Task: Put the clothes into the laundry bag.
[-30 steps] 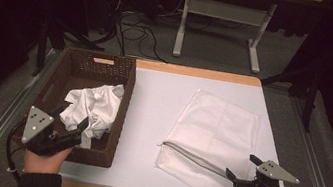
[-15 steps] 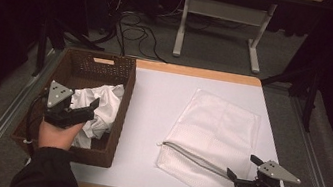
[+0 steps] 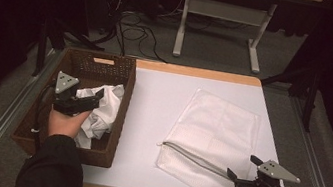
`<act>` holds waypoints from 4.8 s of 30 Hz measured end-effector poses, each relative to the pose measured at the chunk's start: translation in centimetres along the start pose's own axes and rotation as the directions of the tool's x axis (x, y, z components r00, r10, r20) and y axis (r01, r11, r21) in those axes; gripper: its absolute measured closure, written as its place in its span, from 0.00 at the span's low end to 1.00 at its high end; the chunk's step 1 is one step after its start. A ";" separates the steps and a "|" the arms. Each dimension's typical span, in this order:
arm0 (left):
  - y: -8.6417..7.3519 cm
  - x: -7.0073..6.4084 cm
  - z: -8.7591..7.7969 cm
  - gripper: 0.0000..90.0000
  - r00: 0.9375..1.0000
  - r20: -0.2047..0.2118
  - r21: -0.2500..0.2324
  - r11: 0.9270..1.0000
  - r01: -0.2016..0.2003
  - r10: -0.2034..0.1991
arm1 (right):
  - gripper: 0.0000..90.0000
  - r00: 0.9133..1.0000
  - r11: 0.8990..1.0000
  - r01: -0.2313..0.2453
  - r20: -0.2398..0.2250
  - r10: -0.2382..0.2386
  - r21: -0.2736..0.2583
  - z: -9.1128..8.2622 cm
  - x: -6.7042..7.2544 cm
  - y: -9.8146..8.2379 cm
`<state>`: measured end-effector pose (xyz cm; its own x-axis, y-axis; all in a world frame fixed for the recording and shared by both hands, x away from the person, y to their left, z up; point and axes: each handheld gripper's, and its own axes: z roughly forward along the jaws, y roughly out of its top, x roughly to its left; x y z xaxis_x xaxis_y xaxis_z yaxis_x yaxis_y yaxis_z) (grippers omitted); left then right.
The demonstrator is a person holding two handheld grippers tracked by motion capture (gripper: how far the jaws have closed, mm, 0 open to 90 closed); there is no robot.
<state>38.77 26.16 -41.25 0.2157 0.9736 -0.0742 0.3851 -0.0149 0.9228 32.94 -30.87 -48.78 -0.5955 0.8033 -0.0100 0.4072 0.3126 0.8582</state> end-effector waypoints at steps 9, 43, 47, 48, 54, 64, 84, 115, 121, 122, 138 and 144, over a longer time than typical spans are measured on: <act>-0.4 0.2 1.1 0.14 1.000 -0.016 0.117 0.993 -0.002 0.004 | 0.02 1.000 1.000 0.008 -0.006 -0.008 0.002 0.0 0.1 0.0; -4.8 -0.3 8.4 0.01 0.999 -0.026 0.801 0.598 0.002 0.032 | 0.03 0.999 0.999 0.026 -0.024 -0.026 0.021 -0.1 0.4 -0.2; -4.6 -0.4 8.3 0.13 0.997 -0.042 0.801 0.598 -0.006 0.066 | 0.04 0.999 0.999 0.027 -0.026 -0.027 0.019 -0.1 0.4 -0.2; -4.5 -0.5 8.1 0.16 0.996 -0.045 0.794 0.608 -0.008 0.072 | 0.04 0.999 0.999 0.027 -0.026 -0.026 0.021 -0.1 0.4 -0.2; -4.1 -0.4 7.6 0.41 0.997 -0.046 0.771 0.637 -0.006 0.065 | 0.04 0.999 0.999 0.027 -0.029 -0.026 0.021 -0.1 0.4 -0.2; -3.6 0.0 7.2 0.67 1.000 -0.017 0.752 0.659 0.011 0.002 | 0.05 0.999 0.999 0.027 -0.029 -0.026 0.017 -0.1 0.4 -0.2; -1.4 -0.5 3.9 0.71 1.000 0.019 0.474 0.880 -0.002 -0.008 | 0.06 0.999 1.000 0.024 -0.030 -0.024 -0.005 -0.3 0.4 -0.1; -0.1 -1.3 -1.3 0.70 0.997 -0.017 0.001 0.997 -0.076 0.076 | 0.07 0.999 0.999 0.037 -0.031 -0.038 -0.009 -0.1 0.5 -0.2; -0.3 -1.1 -2.8 0.70 0.997 -0.043 -0.143 0.987 -0.071 0.066 | 0.08 0.999 0.999 0.034 -0.033 -0.034 -0.002 0.0 0.6 -0.2; -0.3 -1.1 -3.0 0.70 0.997 -0.043 -0.167 0.984 -0.066 0.060 | 0.08 0.999 0.999 0.035 -0.033 -0.035 -0.002 0.0 0.6 -0.2; -0.6 -1.1 -4.0 0.70 0.997 -0.025 -0.256 0.964 -0.076 0.072 | 0.08 0.999 0.999 0.033 -0.031 -0.033 -0.004 0.0 0.7 -0.2; -0.5 -1.3 -4.0 0.70 0.996 -0.025 -0.258 0.962 -0.090 0.087 | 0.08 0.999 1.000 0.025 -0.021 -0.025 -0.018 -0.1 0.6 -0.3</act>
<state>34.74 25.81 -40.13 0.2257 0.9741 0.0155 0.1191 -0.0434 0.9919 32.45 -30.55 -48.99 -0.6197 0.7845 -0.0212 0.3796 0.3233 0.8668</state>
